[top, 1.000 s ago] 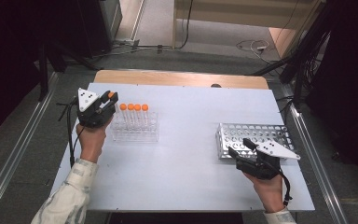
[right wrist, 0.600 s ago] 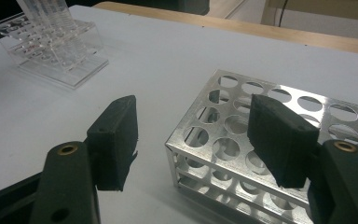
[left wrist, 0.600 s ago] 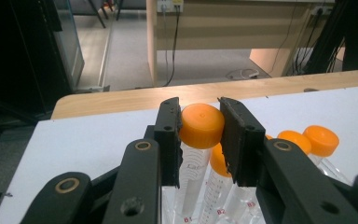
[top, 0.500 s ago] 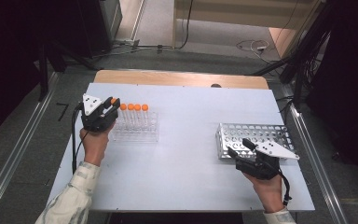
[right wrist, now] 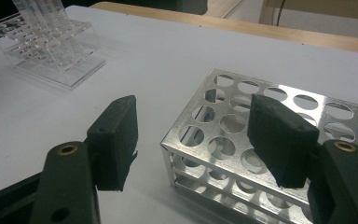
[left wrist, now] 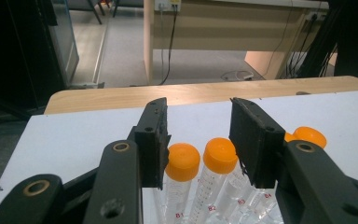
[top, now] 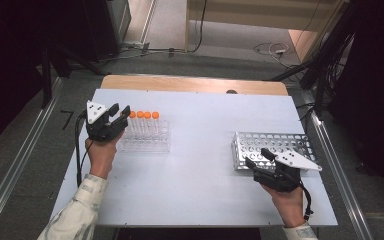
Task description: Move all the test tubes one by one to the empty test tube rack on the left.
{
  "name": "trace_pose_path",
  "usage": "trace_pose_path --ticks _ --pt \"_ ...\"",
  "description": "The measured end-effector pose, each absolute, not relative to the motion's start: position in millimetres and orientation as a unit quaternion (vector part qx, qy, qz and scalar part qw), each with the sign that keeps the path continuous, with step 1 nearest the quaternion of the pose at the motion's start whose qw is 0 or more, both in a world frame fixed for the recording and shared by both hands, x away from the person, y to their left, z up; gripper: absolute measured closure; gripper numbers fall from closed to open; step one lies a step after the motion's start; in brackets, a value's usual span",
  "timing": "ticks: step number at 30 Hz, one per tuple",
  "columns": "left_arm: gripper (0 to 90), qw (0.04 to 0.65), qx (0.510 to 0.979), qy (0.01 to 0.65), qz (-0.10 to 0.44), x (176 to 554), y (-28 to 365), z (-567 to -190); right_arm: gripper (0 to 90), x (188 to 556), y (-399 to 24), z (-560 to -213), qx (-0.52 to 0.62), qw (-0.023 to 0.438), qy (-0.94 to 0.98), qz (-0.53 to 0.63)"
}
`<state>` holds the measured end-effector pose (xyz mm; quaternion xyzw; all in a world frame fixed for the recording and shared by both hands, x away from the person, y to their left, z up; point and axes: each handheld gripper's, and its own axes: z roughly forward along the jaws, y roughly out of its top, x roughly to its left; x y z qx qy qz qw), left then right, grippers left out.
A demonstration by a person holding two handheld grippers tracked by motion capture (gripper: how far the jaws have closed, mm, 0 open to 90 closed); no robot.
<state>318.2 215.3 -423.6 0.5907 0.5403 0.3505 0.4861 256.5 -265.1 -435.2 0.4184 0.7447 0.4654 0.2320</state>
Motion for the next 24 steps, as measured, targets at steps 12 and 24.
trace_pose_path --ticks 12,24 --pt "52.6 0.493 0.583 0.547 0.343 311 218 -426 31.8 258 -267 -436 0.423 0.234 0.742 0.464" --pt "35.7 0.496 0.591 0.542 0.334 291 213 -423 31.8 262 -277 -437 0.438 0.242 0.734 0.459"
